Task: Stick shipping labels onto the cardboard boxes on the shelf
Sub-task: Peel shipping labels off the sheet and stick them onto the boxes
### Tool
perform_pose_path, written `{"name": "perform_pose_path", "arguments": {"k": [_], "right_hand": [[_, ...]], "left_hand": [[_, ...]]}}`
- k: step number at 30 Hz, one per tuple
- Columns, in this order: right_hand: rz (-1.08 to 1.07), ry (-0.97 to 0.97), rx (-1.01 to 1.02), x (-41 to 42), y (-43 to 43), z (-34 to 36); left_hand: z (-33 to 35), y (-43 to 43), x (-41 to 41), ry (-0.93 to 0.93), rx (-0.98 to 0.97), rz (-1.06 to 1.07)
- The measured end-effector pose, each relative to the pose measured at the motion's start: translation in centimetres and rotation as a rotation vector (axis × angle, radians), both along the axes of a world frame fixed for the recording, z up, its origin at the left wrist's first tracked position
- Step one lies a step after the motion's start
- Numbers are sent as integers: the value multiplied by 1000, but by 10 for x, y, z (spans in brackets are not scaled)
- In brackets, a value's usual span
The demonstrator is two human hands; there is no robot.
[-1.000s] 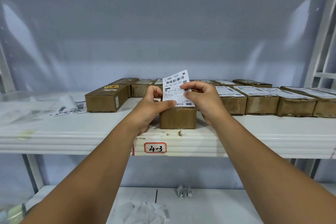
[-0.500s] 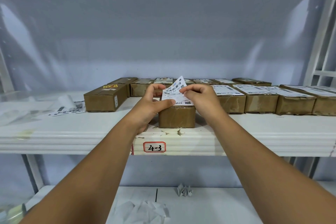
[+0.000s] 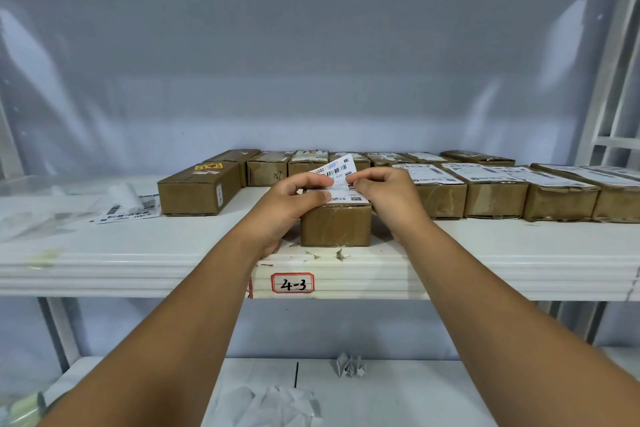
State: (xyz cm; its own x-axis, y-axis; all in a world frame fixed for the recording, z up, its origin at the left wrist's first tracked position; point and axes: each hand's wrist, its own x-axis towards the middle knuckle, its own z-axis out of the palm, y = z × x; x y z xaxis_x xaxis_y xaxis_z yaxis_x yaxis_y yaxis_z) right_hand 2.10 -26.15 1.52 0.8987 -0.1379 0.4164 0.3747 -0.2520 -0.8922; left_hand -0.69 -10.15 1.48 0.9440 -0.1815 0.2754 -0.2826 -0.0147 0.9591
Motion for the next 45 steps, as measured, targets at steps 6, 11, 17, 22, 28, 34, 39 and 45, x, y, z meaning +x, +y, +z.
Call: {"name": "perform_pose_path", "arguments": {"k": [6,11,17,22,28,34,39,45], "right_hand": [[6,-7,-7,2,-1,-1],[56,100,49,6,0,-3],[50,117,71,12,-1,-5],[55,134,68,16,-1,-4],[117,196,102,11,1,0],[158,171,19,8,2,-1],[270,150,10,-1,3,1],[309,150,13,-2,4,1]], "left_hand": [[0,1,0,-10,56,19],[0,1,-1,-3,47,16],[1,2,-4,24,4,10],[2,1,-4,18,2,15],[1,0,1,-7,-39,119],[1,4,5,39,-139,232],[1,2,7,11,-178,228],[0,6,12,102,-196,249]]}}
